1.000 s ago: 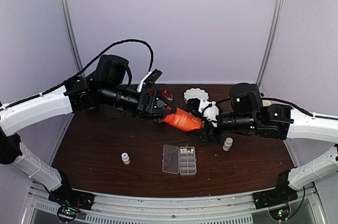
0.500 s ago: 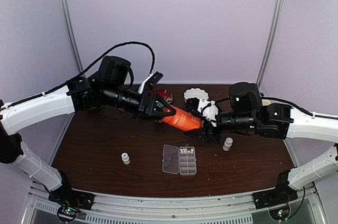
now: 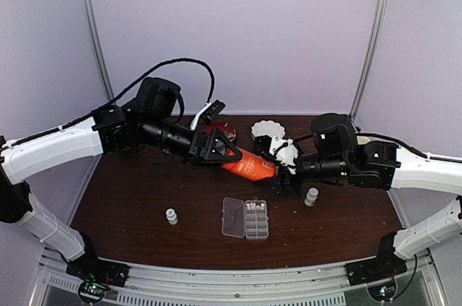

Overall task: Sort the pills into containers
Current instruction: Screw the lid of the pill bottle onto the pill bottle.

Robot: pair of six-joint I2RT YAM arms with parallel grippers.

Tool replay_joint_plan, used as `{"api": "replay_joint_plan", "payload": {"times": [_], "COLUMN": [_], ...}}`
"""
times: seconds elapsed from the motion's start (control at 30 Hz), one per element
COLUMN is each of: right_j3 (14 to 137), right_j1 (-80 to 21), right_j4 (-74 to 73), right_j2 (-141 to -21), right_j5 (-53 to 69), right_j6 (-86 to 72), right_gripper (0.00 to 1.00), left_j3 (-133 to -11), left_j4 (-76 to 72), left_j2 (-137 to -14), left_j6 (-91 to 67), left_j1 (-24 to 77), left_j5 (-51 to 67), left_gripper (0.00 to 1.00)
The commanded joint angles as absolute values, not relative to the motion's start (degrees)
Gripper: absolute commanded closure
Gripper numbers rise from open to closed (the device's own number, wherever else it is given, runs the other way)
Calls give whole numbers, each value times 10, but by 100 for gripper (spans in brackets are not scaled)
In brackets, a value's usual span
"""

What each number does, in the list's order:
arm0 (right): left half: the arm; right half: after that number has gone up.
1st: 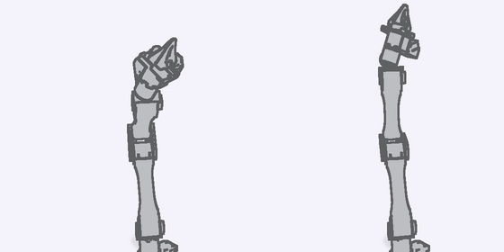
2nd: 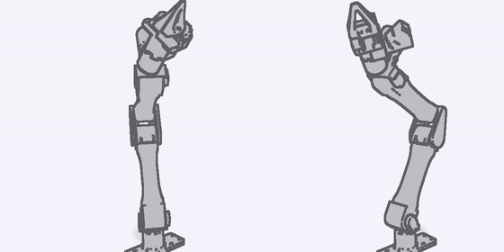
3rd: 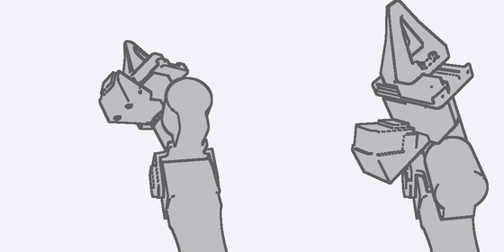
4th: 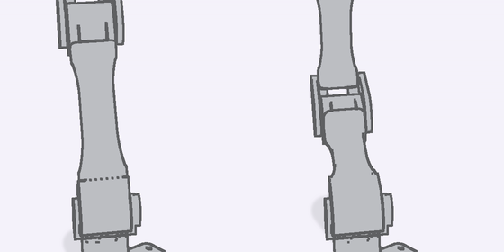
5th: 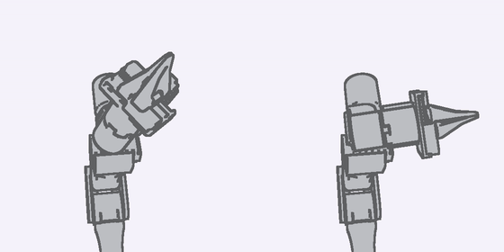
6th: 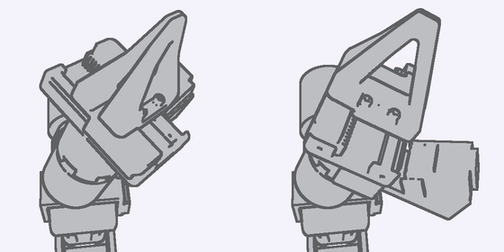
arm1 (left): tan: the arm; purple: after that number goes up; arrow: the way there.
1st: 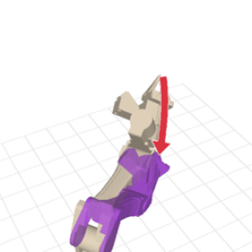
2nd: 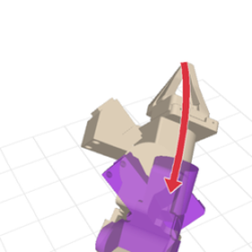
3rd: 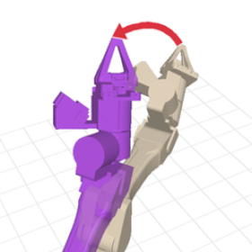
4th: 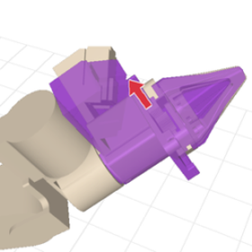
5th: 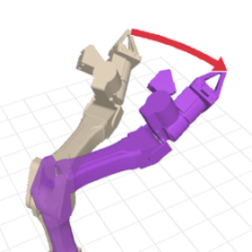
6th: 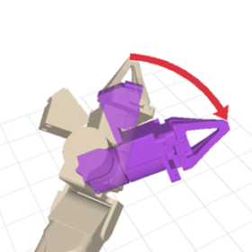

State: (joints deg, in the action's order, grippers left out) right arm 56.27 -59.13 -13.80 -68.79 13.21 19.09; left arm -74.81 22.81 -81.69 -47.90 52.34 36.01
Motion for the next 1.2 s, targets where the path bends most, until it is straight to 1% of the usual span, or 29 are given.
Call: {"api": "replay_joint_plan", "payload": {"times": [0.0, 0.07, 0.17, 0.2, 0.3, 0.33, 0.4, 0.43, 0.47, 0.67, 0.77, 0.87, 0.93, 0.97, 1.13, 1.17], "right_j3": [566, 565, 566, 566, 567, 567, 567, 566, 566, 563, 562, 565, 571, 572, 575, 577], "right_j1": [-594, -594, -594, -594, -594, -594, -594, -594, -594, -594, -594, -594, -593, -593, -587, -584], "right_j4": [-132, -132, -131, -131, -132, -132, -133, -134, -135, -135, -134, -134, -136, -134, -124, -125], "right_j2": [-682, -682, -683, -684, -684, -683, -683, -683, -684, -683, -682, -682, -681, -680, -668, -666], "right_j5": [125, 127, 129, 129, 127, 127, 127, 126, 124, 125, 127, 140, 168, 188, 317, 338], "right_j6": [185, 184, 185, 185, 186, 188, 188, 188, 187, 187, 185, 177, 167, 162, 148, 146], "right_gripper": [100, 100, 100, 100, 100, 100, 100, 100, 100, 100, 100, 100, 100, 100, 100, 100], "left_j3": [-762, -760, -756, -756, -755, -754, -752, -752, -751, -747, -746, -747, -750, -754, -762, -759], "left_j4": [219, 218, 212, 211, 210, 209, 205, 205, 206, 205, 205, 208, 208, 209, 231, 229], "left_j2": [-811, -810, -808, -808, -806, -805, -802, -800, -800, -801, -799, -800, -801, -801, -788, -785], "left_j6": [-474, -475, -479, -480, -481, -480, -480, -479, -480, -480, -478, -465, -433, -405, -189, -152], "left_j1": [519, 519, 519, 519, 519, 519, 519, 519, 518, 518, 519, 519, 519, 522, 557, 562], "left_j5": [368, 369, 370, 370, 367, 367, 367, 366, 363, 367, 367, 368, 376, 385, 382, 378], "left_gripper": [22, 23, 30, 30, 20, 19, 19, 21, 23, 48, 55, 64, 73, 76, 83, 88]}}
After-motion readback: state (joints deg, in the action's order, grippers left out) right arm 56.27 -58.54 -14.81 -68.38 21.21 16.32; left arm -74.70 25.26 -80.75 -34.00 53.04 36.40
